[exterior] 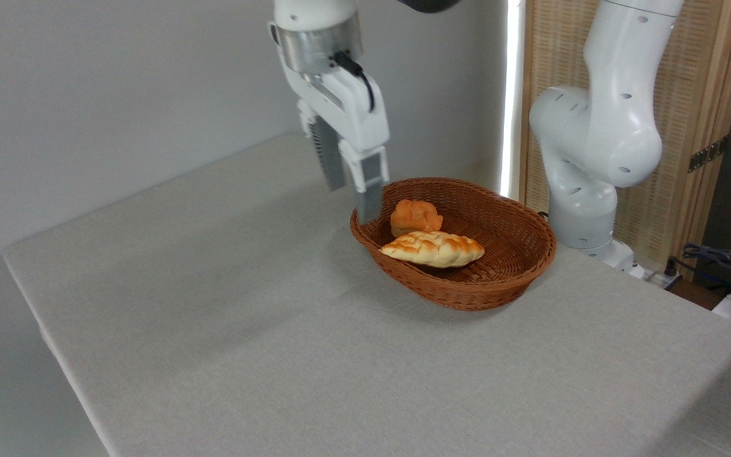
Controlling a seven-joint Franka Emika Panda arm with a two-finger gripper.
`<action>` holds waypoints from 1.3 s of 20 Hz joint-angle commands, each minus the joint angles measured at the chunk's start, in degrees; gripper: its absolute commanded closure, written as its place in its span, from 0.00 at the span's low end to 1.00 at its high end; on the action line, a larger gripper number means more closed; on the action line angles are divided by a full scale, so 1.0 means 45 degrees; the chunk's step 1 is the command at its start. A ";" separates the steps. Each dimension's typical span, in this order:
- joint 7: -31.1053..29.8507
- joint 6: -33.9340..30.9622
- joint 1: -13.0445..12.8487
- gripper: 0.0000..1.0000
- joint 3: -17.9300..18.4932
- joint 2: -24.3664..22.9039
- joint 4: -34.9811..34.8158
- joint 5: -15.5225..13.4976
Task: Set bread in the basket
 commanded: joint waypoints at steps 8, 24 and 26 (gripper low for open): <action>-0.2480 0.1583 -0.0079 0.00 -0.0121 0.3036 0.3026 0.0258; -0.3437 0.1974 0.0057 0.00 -0.0101 0.3173 0.3026 0.0122; -0.3418 0.1974 0.0271 0.00 -0.0198 0.3173 0.3026 0.0102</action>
